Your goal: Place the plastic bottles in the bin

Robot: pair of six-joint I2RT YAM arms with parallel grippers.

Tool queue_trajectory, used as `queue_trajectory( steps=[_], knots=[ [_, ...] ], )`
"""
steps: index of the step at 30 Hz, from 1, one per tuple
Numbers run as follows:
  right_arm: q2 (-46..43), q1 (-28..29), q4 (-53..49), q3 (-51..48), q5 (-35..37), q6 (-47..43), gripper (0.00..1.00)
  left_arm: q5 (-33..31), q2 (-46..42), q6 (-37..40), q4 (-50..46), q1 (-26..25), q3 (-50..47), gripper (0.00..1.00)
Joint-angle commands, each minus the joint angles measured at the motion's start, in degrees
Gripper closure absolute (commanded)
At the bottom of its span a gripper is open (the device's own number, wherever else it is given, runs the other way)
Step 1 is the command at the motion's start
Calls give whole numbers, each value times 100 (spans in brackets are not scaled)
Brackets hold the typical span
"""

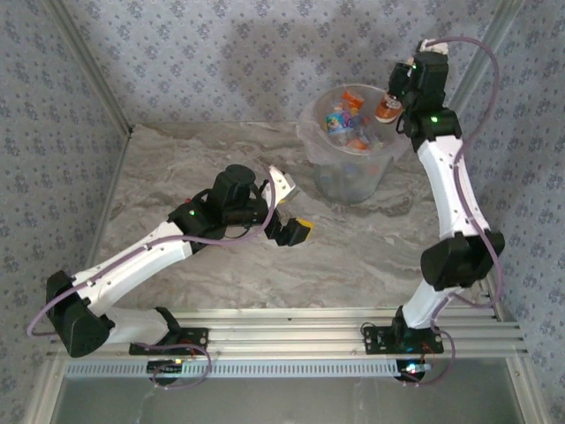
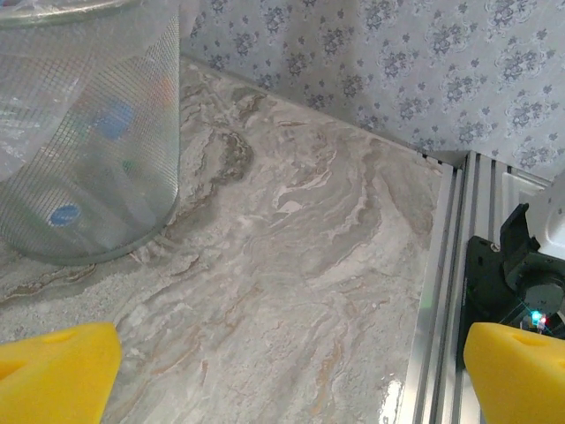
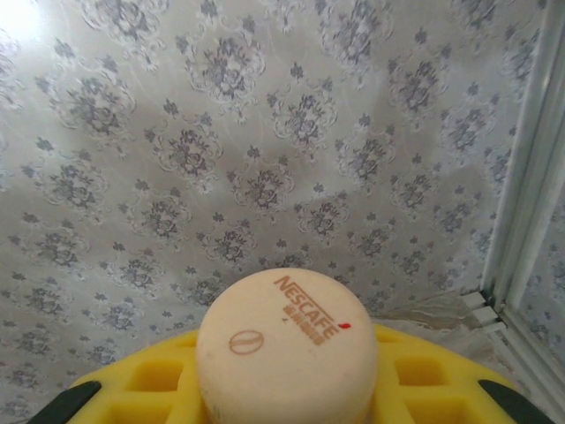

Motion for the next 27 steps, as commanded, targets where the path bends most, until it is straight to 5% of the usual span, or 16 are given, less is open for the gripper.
queue_trajectory(
  steps=[1,10,27],
  knots=[
    [402,-40,200,418,-197,167,76,-11,41,135,-37,59,146,0],
    [1289,-53,274,503,-437,641,77,25,32,148,-64,120,179,0],
    [1053,-231,1431,-1045,-831,1873,74,105,55,143,-79,147,195,0]
  ],
)
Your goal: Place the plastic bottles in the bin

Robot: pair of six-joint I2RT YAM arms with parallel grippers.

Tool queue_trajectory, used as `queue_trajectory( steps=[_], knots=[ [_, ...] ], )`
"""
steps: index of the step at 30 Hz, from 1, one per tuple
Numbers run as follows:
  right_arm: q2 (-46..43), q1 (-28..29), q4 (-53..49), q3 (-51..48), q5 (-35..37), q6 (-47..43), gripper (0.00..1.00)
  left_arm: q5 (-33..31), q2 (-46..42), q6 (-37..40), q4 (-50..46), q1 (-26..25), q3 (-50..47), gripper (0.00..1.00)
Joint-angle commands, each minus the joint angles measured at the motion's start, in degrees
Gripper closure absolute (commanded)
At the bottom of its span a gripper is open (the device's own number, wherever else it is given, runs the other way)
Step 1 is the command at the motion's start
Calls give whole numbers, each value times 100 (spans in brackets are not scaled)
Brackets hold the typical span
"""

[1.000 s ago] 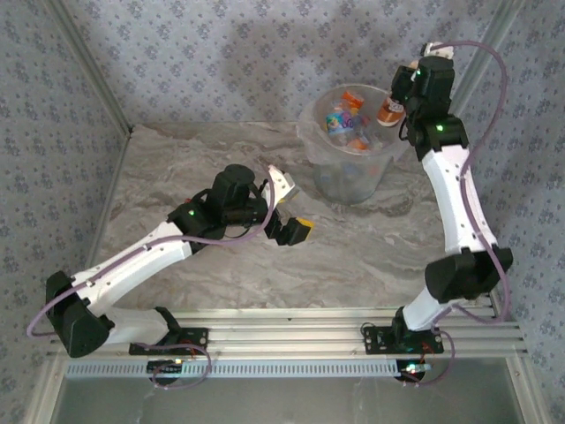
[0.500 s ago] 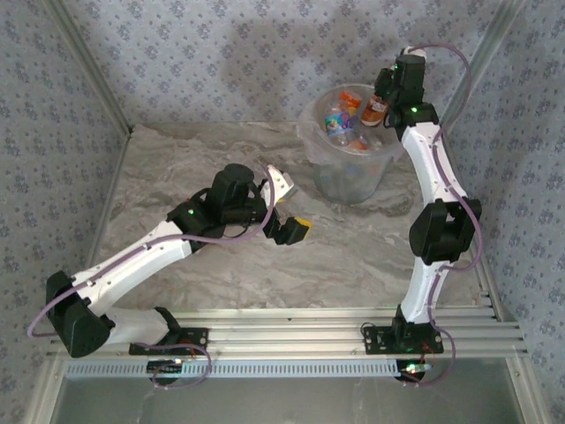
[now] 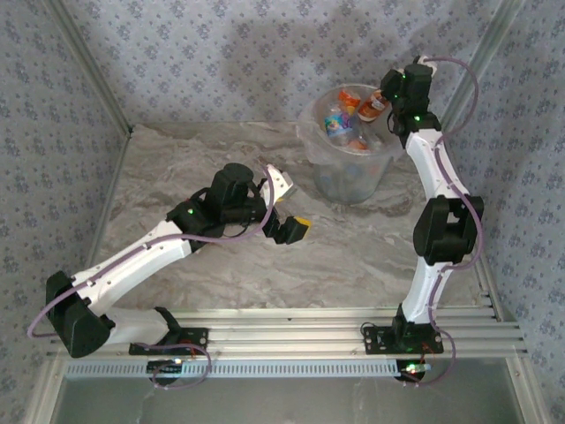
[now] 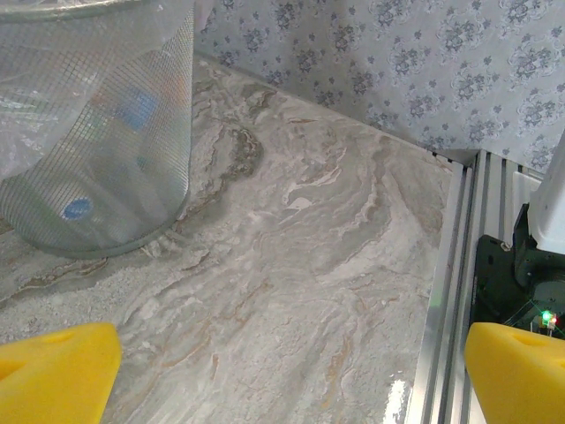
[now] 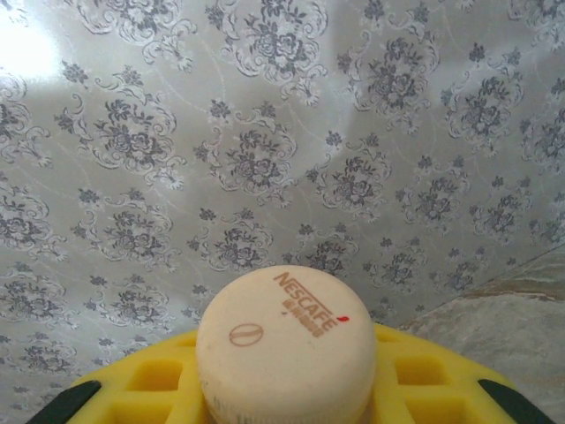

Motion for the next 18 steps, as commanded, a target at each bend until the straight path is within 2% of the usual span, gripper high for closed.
queue_trajectory(
  steps=[1,6,9,11,13,18],
  knots=[
    [-137,156,-155,-632,-80,270,73,106,57,102,-37,45,198,0],
    [-588,274,152,-1279,199,253,70,135,46,93,-45,44,208,0],
    [-942,318,339,-1685,253,170,62,142,40,102,-46,50,210,0],
    [-1138,350,351,-1835,275,35,52,150,36,98,-53,51,211,0],
    [-1285,352,290,-1906,283,-96,46,168,40,93,-47,52,221,0],
    [-1726,341,130,-2054,199,-487,43,197,37,85,-55,51,226,0]
  ],
)
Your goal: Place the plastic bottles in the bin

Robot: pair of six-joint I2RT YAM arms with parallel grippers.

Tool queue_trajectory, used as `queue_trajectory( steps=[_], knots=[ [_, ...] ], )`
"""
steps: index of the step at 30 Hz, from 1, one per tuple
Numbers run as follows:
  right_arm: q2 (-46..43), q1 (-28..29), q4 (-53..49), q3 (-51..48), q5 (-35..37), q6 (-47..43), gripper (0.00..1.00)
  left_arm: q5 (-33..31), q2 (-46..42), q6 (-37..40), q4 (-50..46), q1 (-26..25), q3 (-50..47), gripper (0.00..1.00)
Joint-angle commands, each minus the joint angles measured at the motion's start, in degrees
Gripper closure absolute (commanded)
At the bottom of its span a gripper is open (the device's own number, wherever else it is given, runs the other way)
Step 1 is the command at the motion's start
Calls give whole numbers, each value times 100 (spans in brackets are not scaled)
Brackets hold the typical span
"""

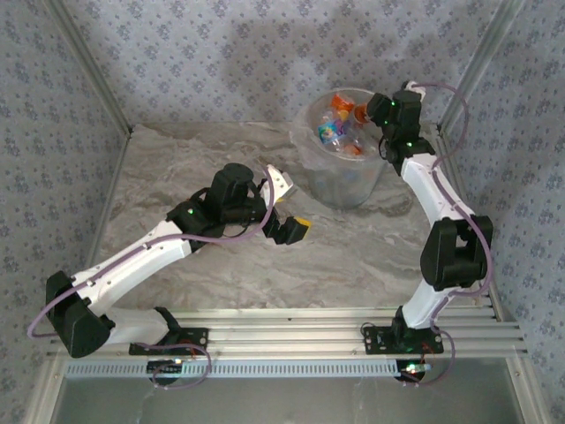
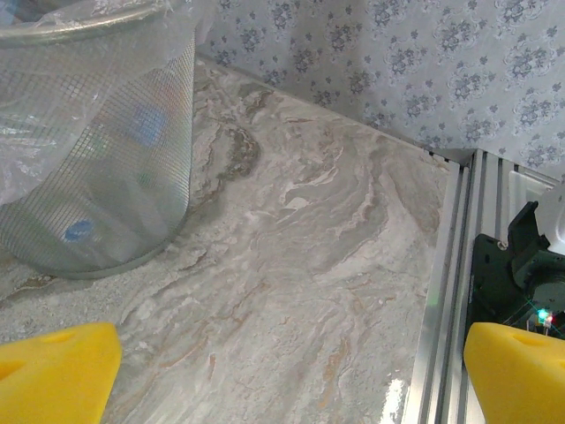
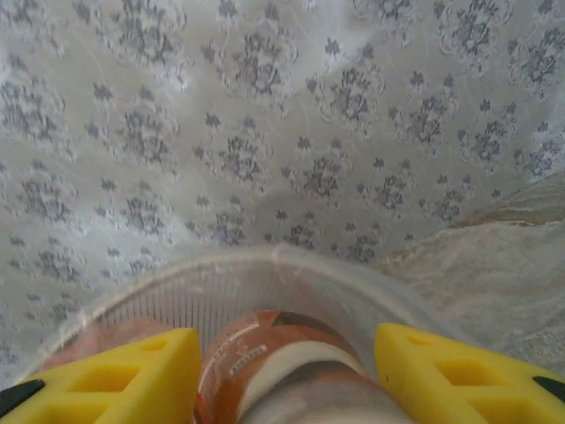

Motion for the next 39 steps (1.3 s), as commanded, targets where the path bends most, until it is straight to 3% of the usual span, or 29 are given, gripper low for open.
queue_trajectory(
  steps=[1,18,30,39],
  knots=[
    [-483,-52,-299,-48,-81,-423,43,153,39,85,-48,46,224,0],
    [-1929,-214,-1316,-404,-1407,-864,31,66,-15,-3,-59,128,260,0],
    [-3956,189,-2093,-1881,-2545,-661,16,-113,22,-4,-131,464,284,0],
    [-5092,490,-2655,-2685,-3721,-320,0,-1384,157,-5,-838,496,639,0]
  ],
)
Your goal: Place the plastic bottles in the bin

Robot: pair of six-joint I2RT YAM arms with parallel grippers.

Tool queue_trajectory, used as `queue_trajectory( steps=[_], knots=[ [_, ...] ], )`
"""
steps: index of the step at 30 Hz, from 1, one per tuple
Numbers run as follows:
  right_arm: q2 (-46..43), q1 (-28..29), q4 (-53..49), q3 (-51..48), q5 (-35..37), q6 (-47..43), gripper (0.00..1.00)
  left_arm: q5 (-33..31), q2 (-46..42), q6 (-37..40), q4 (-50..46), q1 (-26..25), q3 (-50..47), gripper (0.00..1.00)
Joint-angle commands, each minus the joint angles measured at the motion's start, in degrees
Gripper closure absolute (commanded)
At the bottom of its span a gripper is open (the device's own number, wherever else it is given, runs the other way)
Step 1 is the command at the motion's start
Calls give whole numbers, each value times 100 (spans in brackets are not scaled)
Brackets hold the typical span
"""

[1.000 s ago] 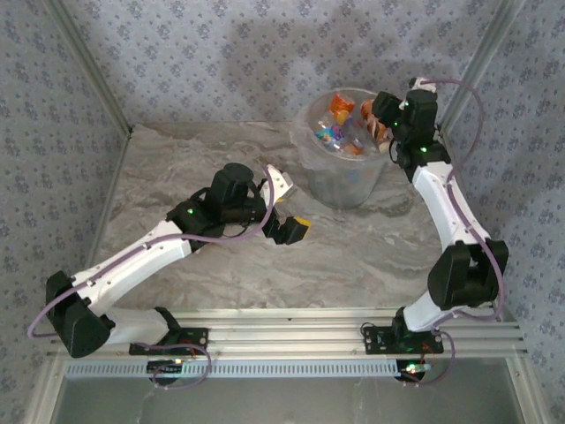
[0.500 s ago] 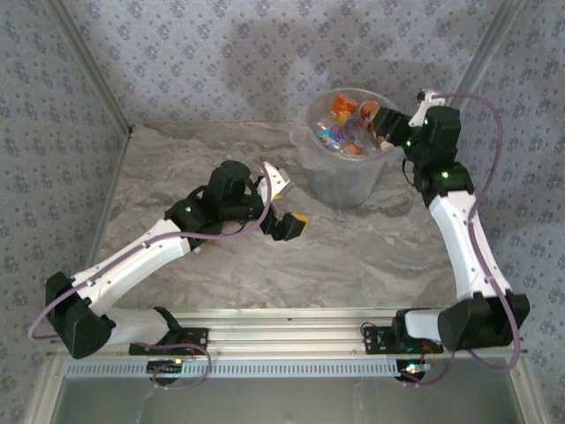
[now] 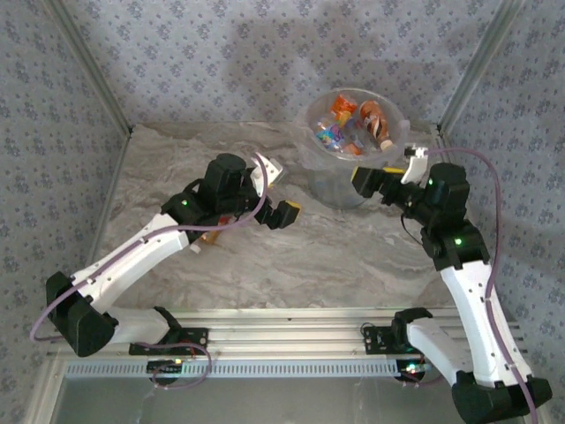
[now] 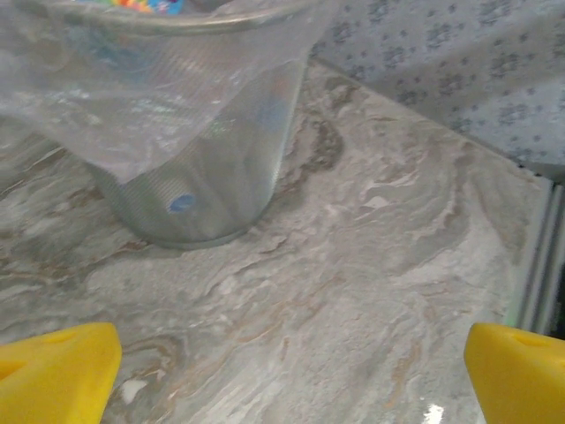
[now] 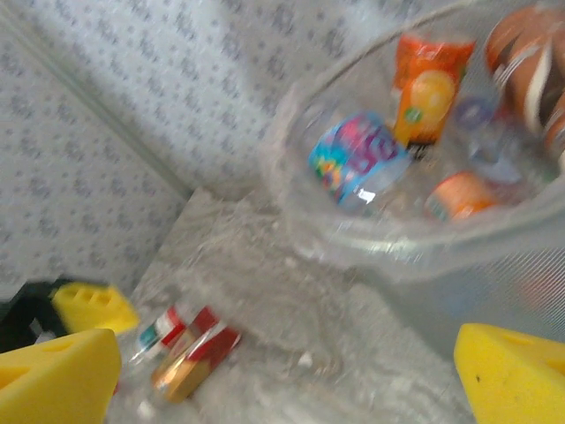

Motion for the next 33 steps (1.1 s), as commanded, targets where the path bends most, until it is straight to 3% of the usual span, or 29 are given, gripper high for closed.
queue_trajectory(
  steps=[1,8,11,18,27,33],
  knots=[
    [-320,92,-396,-199,-724,147,0,-818,58,-25,-526,21,392,0],
    [-941,282,-562,-829,-952,336,0,-2314,3,-486,-1694,52,516,0],
    [-1175,342,-599,-1102,-888,372,0,-2666,16,-743,-2251,148,477,0],
    [-1336,484,-395,-1557,-967,509,0,-2688,348,-1144,-2896,882,224,0],
    [-1385,747,-386,-1726,-805,550,0,-2344,1059,-951,-3020,1704,14,5],
    [-1417,889,-346,-1812,-626,593,0,-2485,1645,-1037,-3049,1912,-88,4]
  ],
)
